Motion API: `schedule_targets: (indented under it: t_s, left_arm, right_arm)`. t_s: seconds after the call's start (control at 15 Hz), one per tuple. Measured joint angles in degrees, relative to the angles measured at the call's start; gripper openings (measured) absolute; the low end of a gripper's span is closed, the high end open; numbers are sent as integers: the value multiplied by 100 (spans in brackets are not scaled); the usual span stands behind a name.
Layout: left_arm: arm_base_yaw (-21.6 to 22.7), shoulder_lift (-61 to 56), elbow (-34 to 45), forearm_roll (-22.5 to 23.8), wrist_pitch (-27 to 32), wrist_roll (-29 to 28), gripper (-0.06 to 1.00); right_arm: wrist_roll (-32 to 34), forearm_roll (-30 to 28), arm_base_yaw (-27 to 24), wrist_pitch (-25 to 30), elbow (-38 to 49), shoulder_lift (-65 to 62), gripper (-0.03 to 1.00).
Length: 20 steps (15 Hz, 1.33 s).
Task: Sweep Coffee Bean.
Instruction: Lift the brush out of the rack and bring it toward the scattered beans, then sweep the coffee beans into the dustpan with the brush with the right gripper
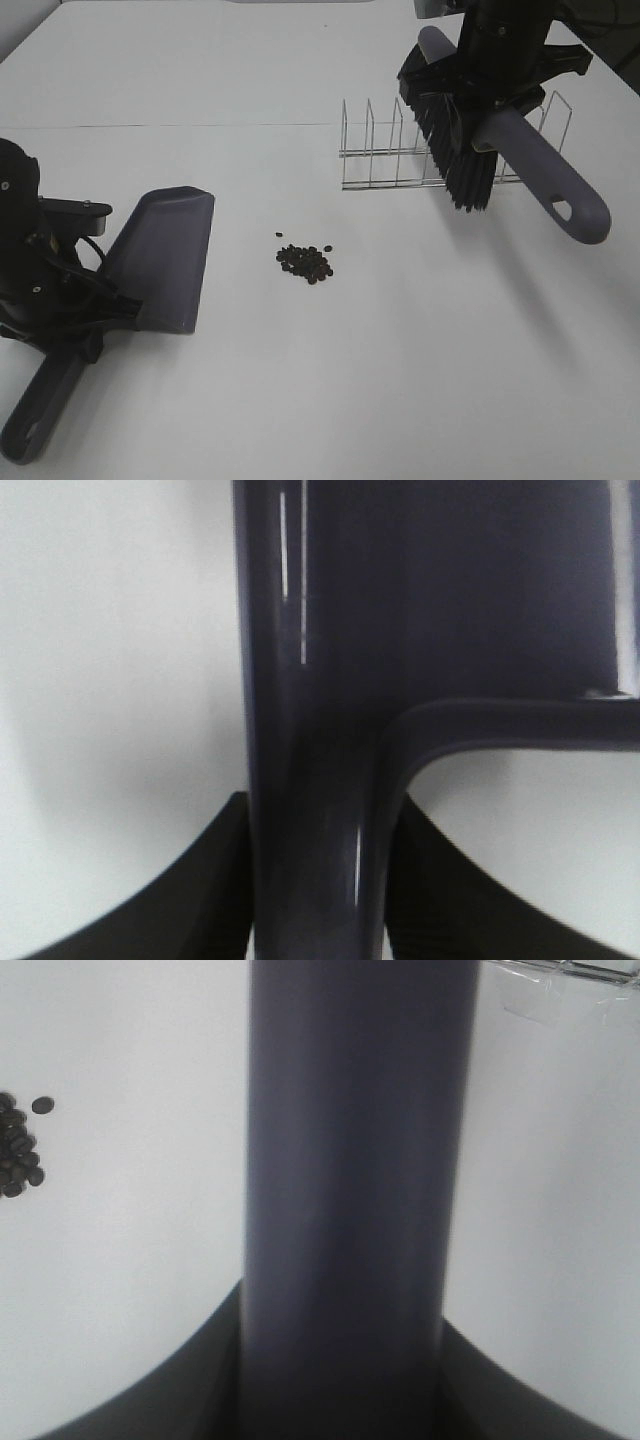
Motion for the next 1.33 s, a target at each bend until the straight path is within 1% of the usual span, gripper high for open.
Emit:
schedule_targets:
  t_s: [0.13,0.27,0.33,0.4,0.53,0.6,0.67,0.73,0.93,1.07,1.2,1.33]
  left_arm:
    - [-17,97,-52,-23,34,178,31]
    - [-126,155,-149,11,63,292,31]
    - [-252,178,-246,11,69,309,31]
    - [-355,223,-350,6,74,298,31]
    - [-401,258,-458,-6,74,160,31]
    - [-401,264,-458,-11,80,132,31]
    - [-401,327,-493,-6,115,115,31]
    - [-401,395,-510,-6,120,115,31]
    - [-401,476,-567,-17,143,115,31]
    - [-401,476,-573,-23,143,115,31]
    - [-401,481,-573,-23,143,115,31]
    - [-401,481,-573,-23,143,155,31]
  right_arm:
    - [0,-86,0,0,6,0,29]
    - [0,-223,0,0,34,0,29]
    - [0,-338,0,-6,109,0,29]
    - [11,-395,0,-11,281,-6,29]
    - [92,-435,0,-17,819,-52,29]
    - [195,-424,0,-115,1117,-69,29]
    - [350,-390,0,-573,1576,-74,29]
    - [424,-390,0,-728,1667,-69,29]
    - [481,-418,57,-1066,1702,-63,29]
    - [493,-527,292,-1209,1702,86,29]
    - [590,-670,567,-1129,1627,390,29]
    - [625,-819,825,-974,1375,670,29]
